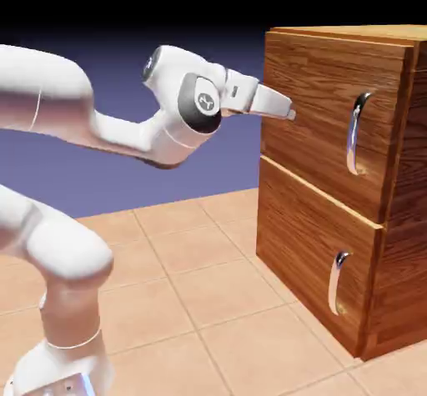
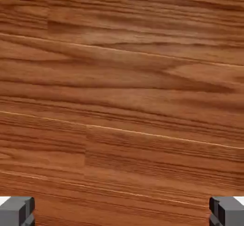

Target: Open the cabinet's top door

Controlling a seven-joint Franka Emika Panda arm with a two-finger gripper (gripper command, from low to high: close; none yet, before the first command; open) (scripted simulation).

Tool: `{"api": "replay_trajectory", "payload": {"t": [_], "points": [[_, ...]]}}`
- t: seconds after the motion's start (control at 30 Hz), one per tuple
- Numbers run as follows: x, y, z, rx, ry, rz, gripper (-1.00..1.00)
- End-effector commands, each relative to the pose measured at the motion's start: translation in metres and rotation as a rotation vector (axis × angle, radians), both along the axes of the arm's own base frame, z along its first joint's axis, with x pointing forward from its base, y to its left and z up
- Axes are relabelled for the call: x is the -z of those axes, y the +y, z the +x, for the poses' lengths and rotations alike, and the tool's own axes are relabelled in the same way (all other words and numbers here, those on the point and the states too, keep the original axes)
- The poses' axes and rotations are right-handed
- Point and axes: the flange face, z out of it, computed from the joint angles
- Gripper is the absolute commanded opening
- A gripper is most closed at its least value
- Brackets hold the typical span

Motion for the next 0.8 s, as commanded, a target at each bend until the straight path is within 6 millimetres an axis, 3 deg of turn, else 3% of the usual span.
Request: {"api": "replay_trajectory", "payload": {"t": [0.0,0.4,0.77], "points": [[-0.002,-0.003,-0.001,0.000,-0.014,0.002,0.00],[-0.003,-0.048,-0.002,0.016,-0.172,0.040,0.00],[0.029,-0.096,0.018,0.033,-0.288,0.095,0.00]]}}
